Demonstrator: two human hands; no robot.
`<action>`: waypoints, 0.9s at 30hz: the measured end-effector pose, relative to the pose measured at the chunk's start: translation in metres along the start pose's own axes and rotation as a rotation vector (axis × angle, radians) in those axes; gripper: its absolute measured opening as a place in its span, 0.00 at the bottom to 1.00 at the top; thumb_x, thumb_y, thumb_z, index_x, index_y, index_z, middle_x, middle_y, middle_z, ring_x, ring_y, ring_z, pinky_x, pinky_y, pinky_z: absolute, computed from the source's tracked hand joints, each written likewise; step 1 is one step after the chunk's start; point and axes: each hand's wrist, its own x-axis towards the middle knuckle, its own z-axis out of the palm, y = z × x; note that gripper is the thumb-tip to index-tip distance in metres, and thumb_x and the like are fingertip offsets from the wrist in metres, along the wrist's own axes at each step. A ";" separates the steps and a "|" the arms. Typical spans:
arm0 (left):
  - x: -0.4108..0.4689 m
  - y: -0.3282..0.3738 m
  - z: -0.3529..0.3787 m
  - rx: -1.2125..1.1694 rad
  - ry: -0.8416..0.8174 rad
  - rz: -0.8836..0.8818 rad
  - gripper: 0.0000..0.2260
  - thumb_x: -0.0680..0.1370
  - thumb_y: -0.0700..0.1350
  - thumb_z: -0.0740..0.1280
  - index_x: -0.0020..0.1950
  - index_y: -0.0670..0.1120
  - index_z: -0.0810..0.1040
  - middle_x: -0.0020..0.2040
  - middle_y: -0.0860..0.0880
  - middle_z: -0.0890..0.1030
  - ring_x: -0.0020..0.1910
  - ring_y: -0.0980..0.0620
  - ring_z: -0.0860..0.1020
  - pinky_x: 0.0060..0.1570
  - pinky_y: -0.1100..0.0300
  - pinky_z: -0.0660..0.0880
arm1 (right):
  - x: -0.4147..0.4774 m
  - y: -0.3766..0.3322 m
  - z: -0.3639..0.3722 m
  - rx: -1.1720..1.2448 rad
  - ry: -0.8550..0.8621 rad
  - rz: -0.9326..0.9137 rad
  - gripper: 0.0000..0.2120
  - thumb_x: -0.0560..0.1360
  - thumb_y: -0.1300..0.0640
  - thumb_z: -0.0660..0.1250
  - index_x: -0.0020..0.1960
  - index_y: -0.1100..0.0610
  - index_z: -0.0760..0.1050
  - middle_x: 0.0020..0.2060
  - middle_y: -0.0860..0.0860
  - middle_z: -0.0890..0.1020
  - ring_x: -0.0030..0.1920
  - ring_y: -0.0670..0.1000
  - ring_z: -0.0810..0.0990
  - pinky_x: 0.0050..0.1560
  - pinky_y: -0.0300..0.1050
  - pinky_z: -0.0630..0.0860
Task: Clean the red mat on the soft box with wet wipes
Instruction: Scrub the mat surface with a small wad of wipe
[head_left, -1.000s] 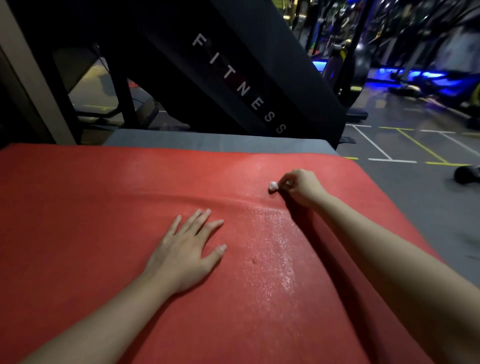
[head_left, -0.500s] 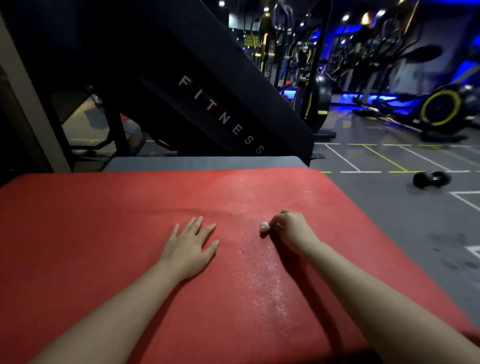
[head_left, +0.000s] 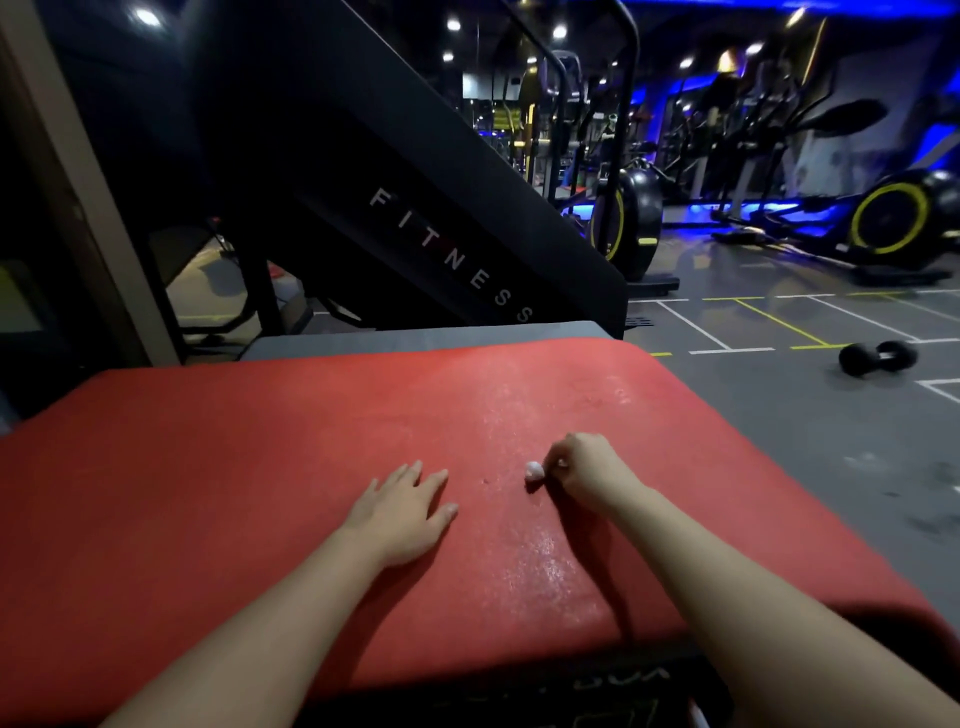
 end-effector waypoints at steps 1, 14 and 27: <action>-0.001 0.003 0.002 -0.011 0.003 -0.005 0.29 0.84 0.63 0.54 0.83 0.56 0.54 0.84 0.45 0.54 0.82 0.47 0.53 0.80 0.47 0.53 | -0.004 -0.002 -0.003 0.011 -0.030 0.032 0.06 0.73 0.55 0.69 0.46 0.52 0.86 0.41 0.57 0.84 0.44 0.57 0.82 0.42 0.45 0.75; -0.048 0.008 0.013 0.011 -0.068 0.067 0.30 0.84 0.63 0.51 0.84 0.56 0.49 0.84 0.50 0.47 0.83 0.48 0.47 0.80 0.45 0.49 | -0.071 -0.023 -0.021 0.069 -0.157 0.066 0.06 0.72 0.54 0.70 0.47 0.53 0.85 0.42 0.55 0.85 0.43 0.53 0.82 0.38 0.40 0.72; -0.074 0.017 0.016 -0.026 -0.106 0.072 0.30 0.85 0.62 0.48 0.84 0.53 0.44 0.84 0.51 0.40 0.82 0.51 0.39 0.79 0.42 0.40 | -0.128 -0.017 -0.020 0.007 -0.081 -0.119 0.09 0.74 0.61 0.65 0.47 0.55 0.84 0.43 0.53 0.83 0.45 0.53 0.81 0.46 0.46 0.77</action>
